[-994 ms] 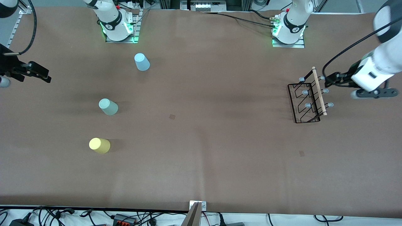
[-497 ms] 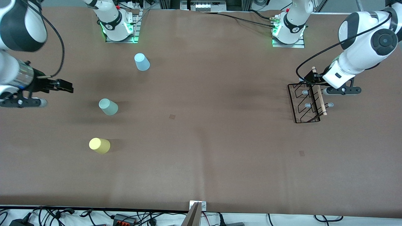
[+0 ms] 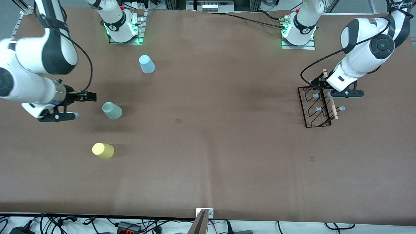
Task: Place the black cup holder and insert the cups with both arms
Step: 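Grasp the wire holder with the left gripper while the right gripper reaches the teal cup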
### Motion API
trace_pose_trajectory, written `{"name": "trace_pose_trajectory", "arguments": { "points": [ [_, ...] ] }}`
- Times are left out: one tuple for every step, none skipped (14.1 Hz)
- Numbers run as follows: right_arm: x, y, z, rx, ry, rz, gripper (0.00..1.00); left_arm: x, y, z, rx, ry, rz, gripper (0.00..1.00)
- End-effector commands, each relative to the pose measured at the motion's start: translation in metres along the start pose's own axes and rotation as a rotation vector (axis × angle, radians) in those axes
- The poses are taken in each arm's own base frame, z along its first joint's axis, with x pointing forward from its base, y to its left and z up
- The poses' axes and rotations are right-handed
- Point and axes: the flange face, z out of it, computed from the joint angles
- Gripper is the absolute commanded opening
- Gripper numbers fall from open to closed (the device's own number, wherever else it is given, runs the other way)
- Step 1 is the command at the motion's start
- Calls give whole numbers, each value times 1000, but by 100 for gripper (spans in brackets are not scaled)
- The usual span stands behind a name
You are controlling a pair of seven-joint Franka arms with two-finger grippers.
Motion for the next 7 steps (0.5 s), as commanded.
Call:
{"name": "trace_pose_trajectory", "arguments": {
  "points": [
    [2, -5, 23, -7, -34, -5, 100, -4, -24, 3, -5, 14, 48, 94],
    [4, -7, 32, -5, -51, -7, 100, -3, -29, 4, -7, 14, 44, 86],
    [7, -8, 43, -2, -70, -7, 100, -4, -29, 6, -7, 11, 43, 78],
    [9, -10, 50, -3, -81, -11, 100, -4, -31, 6, -7, 13, 40, 71],
    [10, -12, 59, -3, -89, -14, 100, -5, -31, 7, -8, 10, 39, 66],
    [10, -12, 68, -3, -89, -13, 100, -9, -31, 13, -9, -3, 38, 63],
    [8, -14, 79, -4, -86, -16, 100, -10, -30, 15, -8, 0, 38, 59]
  ]
}}
